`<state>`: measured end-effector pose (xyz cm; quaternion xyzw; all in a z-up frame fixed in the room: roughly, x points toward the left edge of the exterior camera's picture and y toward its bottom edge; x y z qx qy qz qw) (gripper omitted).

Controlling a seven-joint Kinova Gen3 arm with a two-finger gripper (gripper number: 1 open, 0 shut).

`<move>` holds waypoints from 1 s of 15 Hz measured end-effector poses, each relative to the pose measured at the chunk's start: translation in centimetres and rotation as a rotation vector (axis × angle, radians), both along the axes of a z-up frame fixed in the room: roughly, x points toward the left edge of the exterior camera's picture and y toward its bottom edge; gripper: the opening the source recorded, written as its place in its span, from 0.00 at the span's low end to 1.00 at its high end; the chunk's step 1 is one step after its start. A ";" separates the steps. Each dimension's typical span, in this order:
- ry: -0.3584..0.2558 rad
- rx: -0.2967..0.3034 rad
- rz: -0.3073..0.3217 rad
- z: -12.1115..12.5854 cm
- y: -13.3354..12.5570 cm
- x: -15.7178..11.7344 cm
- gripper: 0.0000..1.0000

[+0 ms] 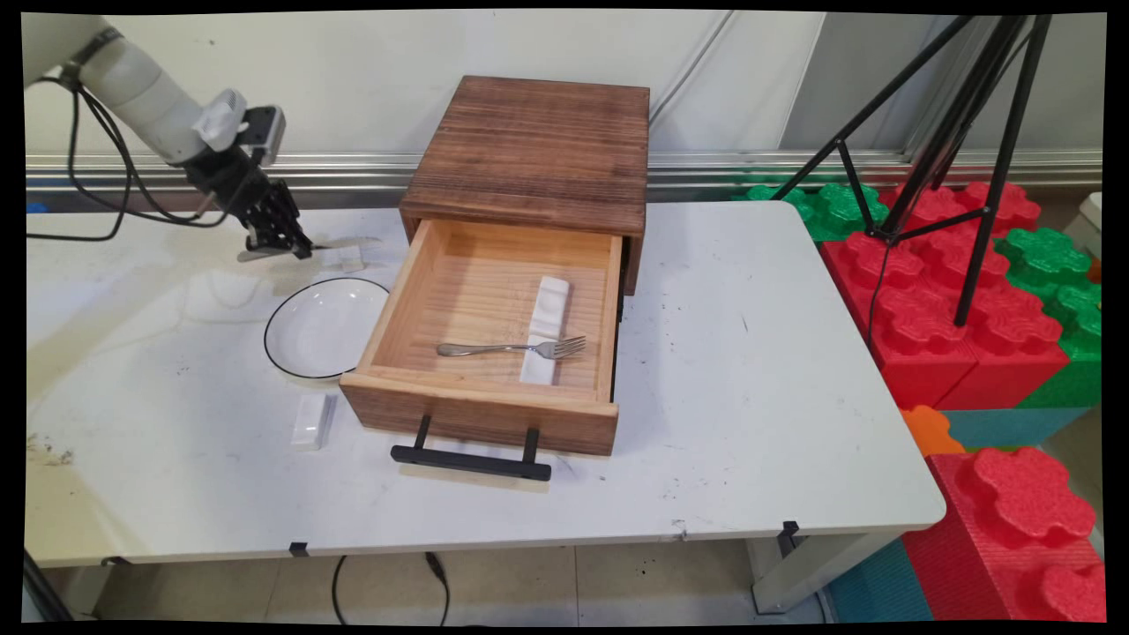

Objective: Place the picked object into the drawer

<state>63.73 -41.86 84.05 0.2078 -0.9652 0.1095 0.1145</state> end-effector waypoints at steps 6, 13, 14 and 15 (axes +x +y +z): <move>0.013 -0.010 -0.029 4.3 1.6 -0.2 0.00; 0.070 -0.010 -0.081 10.4 4.1 -2.3 0.00; 0.082 -0.011 -0.090 11.1 4.3 -2.8 0.00; 0.098 -0.012 -0.101 11.9 4.6 -3.4 0.00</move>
